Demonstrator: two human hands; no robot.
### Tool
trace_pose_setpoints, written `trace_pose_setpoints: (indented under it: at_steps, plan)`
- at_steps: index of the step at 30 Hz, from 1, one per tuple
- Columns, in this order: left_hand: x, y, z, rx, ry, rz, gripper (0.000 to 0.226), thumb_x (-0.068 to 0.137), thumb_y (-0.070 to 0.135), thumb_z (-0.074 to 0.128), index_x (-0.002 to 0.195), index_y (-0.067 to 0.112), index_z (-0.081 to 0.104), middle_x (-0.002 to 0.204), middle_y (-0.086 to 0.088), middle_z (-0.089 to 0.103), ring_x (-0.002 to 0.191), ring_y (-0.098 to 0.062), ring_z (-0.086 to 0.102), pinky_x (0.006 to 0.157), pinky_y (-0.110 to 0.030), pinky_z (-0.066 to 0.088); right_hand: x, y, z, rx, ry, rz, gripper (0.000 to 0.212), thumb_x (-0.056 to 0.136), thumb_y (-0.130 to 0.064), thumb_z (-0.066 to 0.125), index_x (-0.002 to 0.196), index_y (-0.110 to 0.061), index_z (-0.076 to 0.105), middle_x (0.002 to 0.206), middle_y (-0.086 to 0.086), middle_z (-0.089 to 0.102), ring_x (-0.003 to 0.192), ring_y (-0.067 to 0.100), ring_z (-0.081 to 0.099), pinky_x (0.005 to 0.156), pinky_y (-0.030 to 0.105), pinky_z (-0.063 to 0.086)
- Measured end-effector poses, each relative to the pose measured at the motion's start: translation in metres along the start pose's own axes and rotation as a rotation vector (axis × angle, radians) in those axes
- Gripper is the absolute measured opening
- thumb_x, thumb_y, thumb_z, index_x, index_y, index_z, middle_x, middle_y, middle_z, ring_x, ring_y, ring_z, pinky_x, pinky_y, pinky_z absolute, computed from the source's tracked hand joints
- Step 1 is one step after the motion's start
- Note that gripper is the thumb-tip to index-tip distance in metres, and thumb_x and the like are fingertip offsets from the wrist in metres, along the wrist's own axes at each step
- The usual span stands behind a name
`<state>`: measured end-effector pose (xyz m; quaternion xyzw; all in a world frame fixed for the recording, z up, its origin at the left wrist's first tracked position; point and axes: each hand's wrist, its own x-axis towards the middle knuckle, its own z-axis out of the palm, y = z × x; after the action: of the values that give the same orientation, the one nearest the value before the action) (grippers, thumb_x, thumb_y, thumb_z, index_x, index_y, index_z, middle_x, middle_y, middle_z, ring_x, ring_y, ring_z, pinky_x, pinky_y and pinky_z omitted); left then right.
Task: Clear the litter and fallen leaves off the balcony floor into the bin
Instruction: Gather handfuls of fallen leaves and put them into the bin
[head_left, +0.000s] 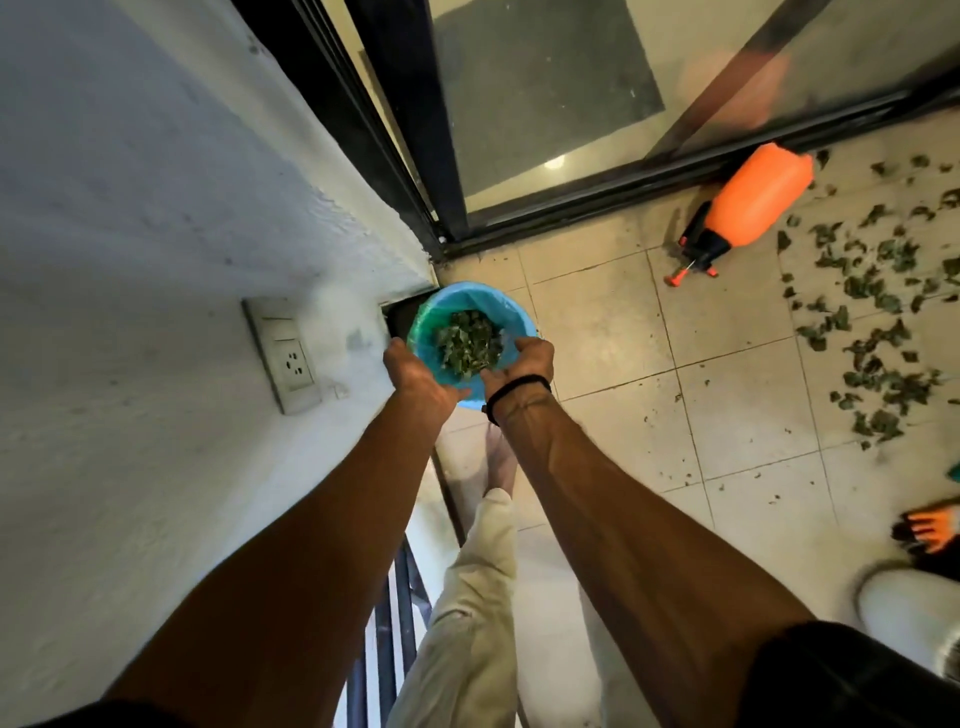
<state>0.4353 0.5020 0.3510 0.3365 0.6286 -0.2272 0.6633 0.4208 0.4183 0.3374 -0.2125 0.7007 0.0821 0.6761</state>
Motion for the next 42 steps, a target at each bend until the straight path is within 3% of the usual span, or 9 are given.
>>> trace_pose_setpoints:
  at_steps: [2, 4, 9, 15, 24, 29, 32, 37, 42]
  plan:
    - [-0.005, -0.002, -0.001, 0.021, -0.036, 0.003, 0.063, 0.106, 0.051, 0.02, 0.156, 0.018, 0.036, 0.162, -0.015, 0.034, 0.148, -0.041, 0.032, 0.122, -0.062, 0.016, -0.012, -0.008, -0.005, -0.037, 0.0, -0.007, 0.011, 0.098, -0.015, 0.049, 0.099, -0.011, 0.059, 0.095, 0.01, 0.059, 0.074, 0.023, 0.053, 0.057, 0.026, 0.045]
    - [-0.01, -0.007, -0.002, 0.075, -0.038, 0.005, 0.061, 0.105, 0.052, 0.022, 0.155, 0.021, 0.038, 0.162, -0.011, 0.034, 0.149, -0.037, 0.031, 0.122, -0.058, 0.018, -0.013, -0.016, -0.019, -0.042, 0.01, 0.002, 0.016, 0.099, -0.01, 0.047, 0.085, -0.012, 0.054, 0.086, 0.007, 0.051, 0.07, 0.022, 0.049, 0.058, 0.027, 0.045]
    - [-0.018, -0.027, 0.003, 0.299, -0.116, 0.021, 0.057, 0.105, 0.055, 0.033, 0.153, 0.025, 0.042, 0.154, -0.012, 0.047, 0.142, -0.033, 0.044, 0.112, -0.05, 0.039, -0.026, -0.034, -0.049, -0.092, -0.015, -0.039, 0.02, 0.09, -0.019, 0.053, 0.105, -0.007, 0.058, 0.12, 0.017, 0.061, 0.099, 0.033, 0.06, 0.085, 0.041, 0.054]
    - [-0.032, -0.055, 0.009, 0.596, -0.199, 0.015, 0.051, 0.108, 0.05, 0.033, 0.14, 0.017, 0.056, 0.123, -0.009, 0.069, 0.119, -0.027, 0.064, 0.105, -0.044, 0.048, -0.027, -0.067, -0.11, -0.046, -0.016, -0.049, 0.02, 0.091, -0.019, 0.051, 0.099, -0.006, 0.063, 0.11, 0.017, 0.068, 0.099, 0.033, 0.065, 0.098, 0.046, 0.055]
    - [-0.052, -0.138, 0.022, 0.79, -0.17, 0.049, 0.043, 0.107, 0.05, 0.034, 0.121, 0.019, 0.061, 0.122, -0.007, 0.069, 0.112, -0.025, 0.065, 0.113, -0.044, 0.043, -0.016, -0.114, -0.246, 0.104, -0.007, -0.038, 0.018, 0.09, -0.018, 0.052, 0.098, -0.006, 0.063, 0.111, 0.016, 0.068, 0.097, 0.032, 0.064, 0.09, 0.043, 0.056]
    - [-0.083, -0.225, 0.049, 0.853, -0.218, 0.042, 0.039, 0.107, 0.049, 0.038, 0.11, 0.018, 0.062, 0.122, -0.01, 0.068, 0.109, -0.027, 0.064, 0.1, -0.039, 0.047, -0.018, -0.144, -0.336, 0.136, 0.007, -0.035, 0.018, 0.088, -0.02, 0.053, 0.096, -0.008, 0.064, 0.106, 0.014, 0.069, 0.09, 0.03, 0.064, 0.084, 0.04, 0.057]
    - [-0.109, -0.283, 0.064, 0.851, -0.272, 0.0, 0.036, 0.105, 0.049, 0.041, 0.102, 0.019, 0.062, 0.117, -0.009, 0.068, 0.102, -0.026, 0.064, 0.104, -0.04, 0.044, -0.024, -0.167, -0.393, 0.143, 0.034, -0.045, 0.019, 0.087, -0.02, 0.054, 0.096, -0.008, 0.065, 0.099, 0.013, 0.071, 0.08, 0.028, 0.064, 0.077, 0.037, 0.057]
    - [-0.144, -0.373, 0.1, 0.834, -0.363, -0.011, 0.036, 0.105, 0.048, 0.041, 0.105, 0.018, 0.06, 0.117, -0.009, 0.065, 0.098, -0.024, 0.064, 0.103, -0.04, 0.044, -0.026, -0.215, -0.477, 0.176, 0.077, -0.083, 0.017, 0.083, -0.012, 0.056, 0.095, -0.005, 0.065, 0.085, 0.013, 0.068, 0.065, 0.026, 0.059, 0.067, 0.033, 0.052]
    - [-0.16, -0.429, 0.143, 0.92, -0.43, 0.029, 0.041, 0.106, 0.047, 0.04, 0.123, 0.013, 0.056, 0.124, -0.013, 0.063, 0.115, -0.031, 0.06, 0.11, -0.044, 0.043, -0.012, -0.247, -0.531, 0.202, 0.089, -0.112, 0.018, 0.084, -0.011, 0.057, 0.097, -0.004, 0.066, 0.083, 0.013, 0.069, 0.067, 0.026, 0.06, 0.076, 0.04, 0.053]
